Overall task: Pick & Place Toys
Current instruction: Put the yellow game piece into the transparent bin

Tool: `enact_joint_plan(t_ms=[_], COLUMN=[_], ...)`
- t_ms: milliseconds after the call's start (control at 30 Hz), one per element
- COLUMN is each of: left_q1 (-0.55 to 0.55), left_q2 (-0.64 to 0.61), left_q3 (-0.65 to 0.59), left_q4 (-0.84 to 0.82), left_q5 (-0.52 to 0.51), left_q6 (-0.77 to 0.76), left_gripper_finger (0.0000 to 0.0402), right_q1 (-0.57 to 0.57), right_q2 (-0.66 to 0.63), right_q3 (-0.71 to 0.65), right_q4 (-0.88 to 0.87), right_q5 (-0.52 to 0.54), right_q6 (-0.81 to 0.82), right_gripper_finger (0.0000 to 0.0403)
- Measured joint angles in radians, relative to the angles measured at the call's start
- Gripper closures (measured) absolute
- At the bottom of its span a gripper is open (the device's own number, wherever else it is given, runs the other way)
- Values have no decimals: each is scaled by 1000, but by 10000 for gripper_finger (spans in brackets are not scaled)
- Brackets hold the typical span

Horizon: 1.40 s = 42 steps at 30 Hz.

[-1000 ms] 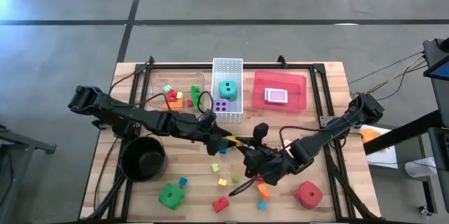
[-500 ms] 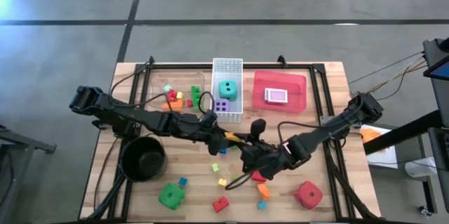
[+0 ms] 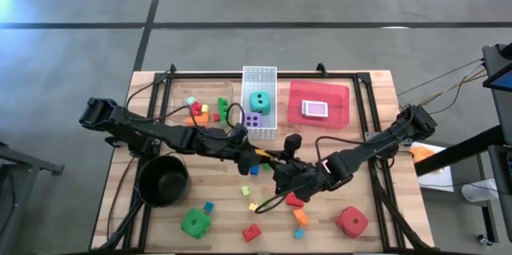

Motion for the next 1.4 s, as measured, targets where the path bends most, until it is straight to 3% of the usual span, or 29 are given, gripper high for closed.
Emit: enact_joint_plan(t_ms=[267, 400, 667, 833, 1100, 1400], left_q1=[0, 0, 1, 4, 48, 200], left_q2=[0, 0, -1, -18, -134, -323], left_q3=[0, 0, 0, 0, 0, 0], left_q4=[0, 0, -1, -16, -248, -608], left_q5=[-3, -3, 6, 8, -10, -170], left_q6=[5, 15, 58, 76, 107, 140], left_gripper_finger=[259, 265, 265, 265, 265, 265], right_q1=[-6, -6, -6, -5, -5, 41], right_q2=[0, 0, 0, 0, 0, 7], right_q3=[0, 0, 0, 0, 0, -4], right_q4=[7, 12, 18, 10, -68, -227], right_q5=[0, 1, 5, 3, 3, -12], right_q6=[0, 0, 31, 54, 204, 598], right_gripper_finger=[318, 317, 205, 159, 125, 122])
